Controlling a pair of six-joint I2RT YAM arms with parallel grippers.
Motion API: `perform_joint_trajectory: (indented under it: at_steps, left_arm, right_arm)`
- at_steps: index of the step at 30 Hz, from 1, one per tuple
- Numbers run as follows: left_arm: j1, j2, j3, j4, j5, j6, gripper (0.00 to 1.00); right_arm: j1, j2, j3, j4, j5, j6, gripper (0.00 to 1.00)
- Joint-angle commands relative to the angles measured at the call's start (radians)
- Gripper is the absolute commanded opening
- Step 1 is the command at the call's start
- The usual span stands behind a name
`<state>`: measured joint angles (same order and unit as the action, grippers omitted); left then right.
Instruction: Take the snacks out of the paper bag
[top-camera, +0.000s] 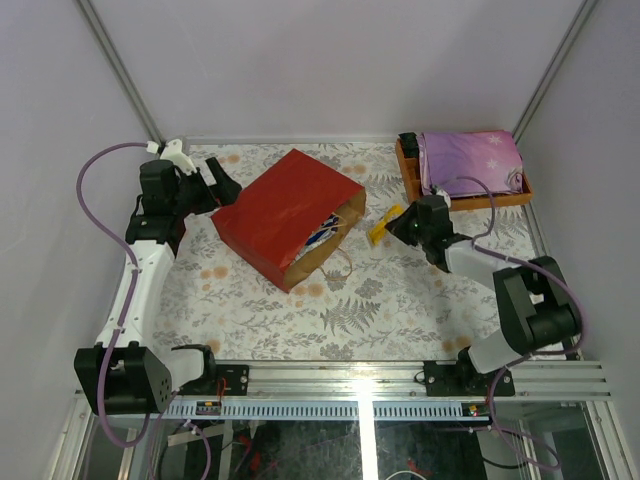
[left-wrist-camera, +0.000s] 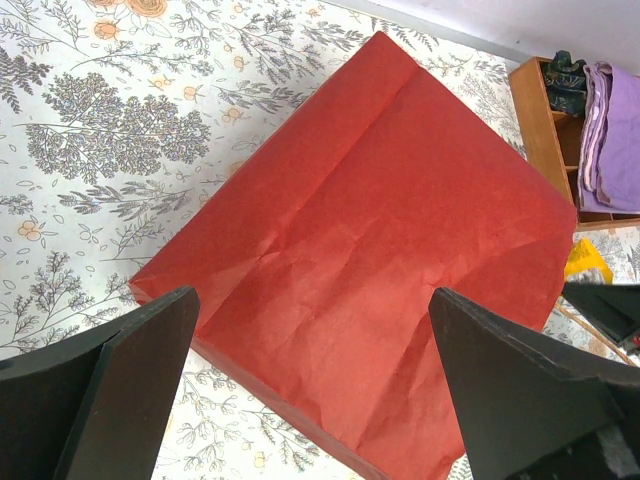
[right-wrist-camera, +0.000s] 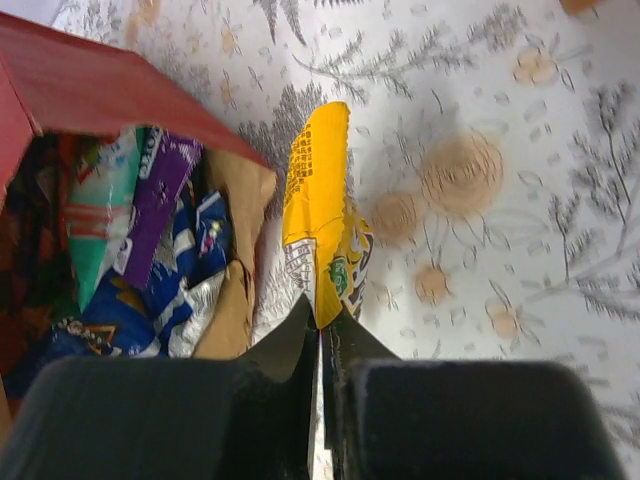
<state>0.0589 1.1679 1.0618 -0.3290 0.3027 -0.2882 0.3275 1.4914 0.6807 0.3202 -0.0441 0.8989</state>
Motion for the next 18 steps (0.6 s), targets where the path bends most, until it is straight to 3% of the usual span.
perform_joint_trajectory:
  at_steps: [1,11,18]
  left_arm:
    - [0.006,-0.002,-0.010,0.042,-0.009,0.012,1.00]
    - [0.007,-0.014,-0.004,0.033,-0.013,0.021,1.00]
    - [0.007,-0.022,0.001,0.034,0.035,0.006,1.00]
  right_arm:
    - [-0.018,0.090,0.140,0.017,-0.023,-0.056,0.00]
    - [-0.069,0.418,0.606,-0.158,0.014,-0.218,0.00]
    - [-0.133,0.768,1.120,-0.454,-0.271,-0.408,0.00]
